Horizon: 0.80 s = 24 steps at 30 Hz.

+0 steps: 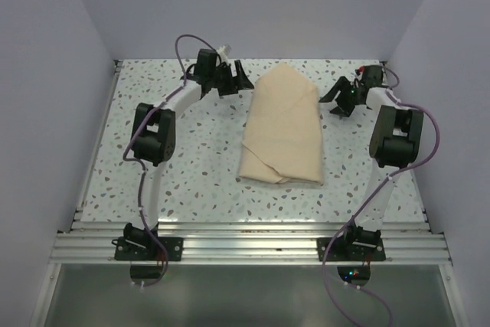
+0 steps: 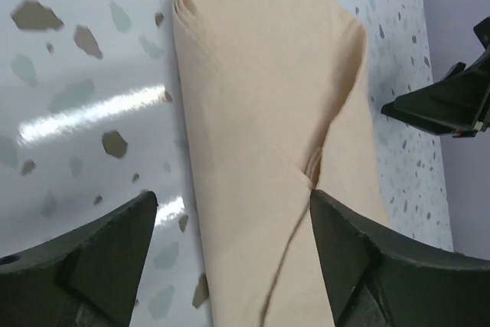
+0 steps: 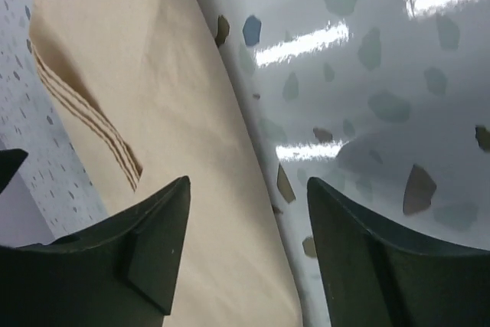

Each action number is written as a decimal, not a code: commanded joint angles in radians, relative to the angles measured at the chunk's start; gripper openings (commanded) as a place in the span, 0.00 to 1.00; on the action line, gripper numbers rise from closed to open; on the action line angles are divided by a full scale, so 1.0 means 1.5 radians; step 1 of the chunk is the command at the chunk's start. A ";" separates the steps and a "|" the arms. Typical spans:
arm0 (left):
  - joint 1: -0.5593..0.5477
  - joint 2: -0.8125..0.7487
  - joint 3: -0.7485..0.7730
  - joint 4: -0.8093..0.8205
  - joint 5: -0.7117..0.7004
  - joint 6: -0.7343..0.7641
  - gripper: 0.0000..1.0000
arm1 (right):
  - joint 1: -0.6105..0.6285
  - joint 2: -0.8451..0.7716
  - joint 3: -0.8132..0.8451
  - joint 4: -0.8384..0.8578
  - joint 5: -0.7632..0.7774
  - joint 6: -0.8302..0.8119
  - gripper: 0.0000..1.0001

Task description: Prepare the surgical pack

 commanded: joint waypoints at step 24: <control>-0.048 0.267 0.245 0.124 -0.116 0.000 0.83 | 0.074 0.212 0.248 -0.018 0.061 0.001 0.73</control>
